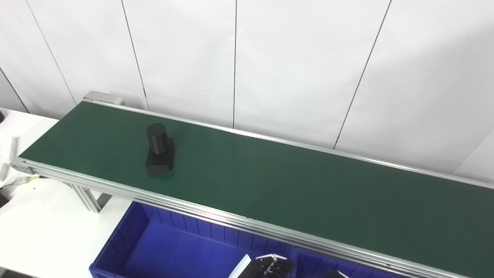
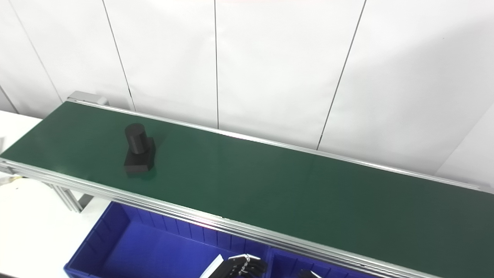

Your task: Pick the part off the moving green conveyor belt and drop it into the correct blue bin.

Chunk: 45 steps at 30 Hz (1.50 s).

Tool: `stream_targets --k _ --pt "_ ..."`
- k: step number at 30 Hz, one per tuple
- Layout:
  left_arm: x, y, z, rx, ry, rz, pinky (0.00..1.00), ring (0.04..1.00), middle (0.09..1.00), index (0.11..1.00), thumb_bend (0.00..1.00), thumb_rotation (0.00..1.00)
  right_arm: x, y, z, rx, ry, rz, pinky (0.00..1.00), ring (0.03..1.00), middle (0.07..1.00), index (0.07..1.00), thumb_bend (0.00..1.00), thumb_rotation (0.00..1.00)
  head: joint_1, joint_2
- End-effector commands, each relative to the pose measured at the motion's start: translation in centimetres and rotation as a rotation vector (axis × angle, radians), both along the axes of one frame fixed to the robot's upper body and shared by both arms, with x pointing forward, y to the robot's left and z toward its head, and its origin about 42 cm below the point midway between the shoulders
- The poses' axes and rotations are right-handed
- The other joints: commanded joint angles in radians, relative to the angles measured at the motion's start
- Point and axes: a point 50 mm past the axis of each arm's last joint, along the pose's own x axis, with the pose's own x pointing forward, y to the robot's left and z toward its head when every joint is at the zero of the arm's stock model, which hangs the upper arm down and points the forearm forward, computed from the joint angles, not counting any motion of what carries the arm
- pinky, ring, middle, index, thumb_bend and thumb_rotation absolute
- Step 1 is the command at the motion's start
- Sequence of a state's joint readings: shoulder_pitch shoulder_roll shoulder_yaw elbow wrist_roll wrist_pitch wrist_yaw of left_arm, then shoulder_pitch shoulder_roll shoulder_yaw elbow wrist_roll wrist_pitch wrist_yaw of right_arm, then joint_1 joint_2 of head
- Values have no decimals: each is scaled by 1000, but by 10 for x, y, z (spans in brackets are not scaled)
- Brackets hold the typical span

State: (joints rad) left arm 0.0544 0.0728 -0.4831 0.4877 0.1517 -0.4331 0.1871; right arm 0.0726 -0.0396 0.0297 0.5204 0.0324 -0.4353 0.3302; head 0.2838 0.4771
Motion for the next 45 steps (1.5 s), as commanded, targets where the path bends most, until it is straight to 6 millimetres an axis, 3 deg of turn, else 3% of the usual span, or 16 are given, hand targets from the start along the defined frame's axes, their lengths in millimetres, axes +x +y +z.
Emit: stream_targets --k 1,6,11,19,24,28,34,45 --pt "10 -5 10 -26 -65 1 645 695 723 712 898 73 8 4 10 18 -68 -3 638 729 787 758 777 152 -7 2" --pt "11 -7 10 -30 -65 2 649 700 727 714 897 83 9 5 20 26 -109 7 627 717 784 748 792 150 -16 4" --pt "11 -8 10 -36 -62 1 659 705 730 717 891 81 8 10 48 58 -215 47 627 690 769 739 801 176 -16 3" --pt "14 -10 9 -21 -68 -1 651 704 725 726 885 73 14 31 113 236 -458 76 622 680 745 741 842 274 -21 -3" --pt "15 -11 8 -15 -70 -1 631 700 729 732 881 86 31 48 160 307 -587 62 614 686 742 750 805 270 -26 -8" --pt "18 -12 8 -18 -65 2 638 700 727 728 881 78 51 57 185 331 -637 74 616 687 742 760 850 286 -24 -14" --pt "22 -13 6 -20 -57 6 649 707 734 726 884 73 76 64 205 293 -664 61 603 702 763 781 841 263 -29 -21" --pt "26 -16 4 -1 -61 6 638 708 738 731 883 94 126 75 222 228 -677 136 695 783 831 837 904 260 -32 -27"
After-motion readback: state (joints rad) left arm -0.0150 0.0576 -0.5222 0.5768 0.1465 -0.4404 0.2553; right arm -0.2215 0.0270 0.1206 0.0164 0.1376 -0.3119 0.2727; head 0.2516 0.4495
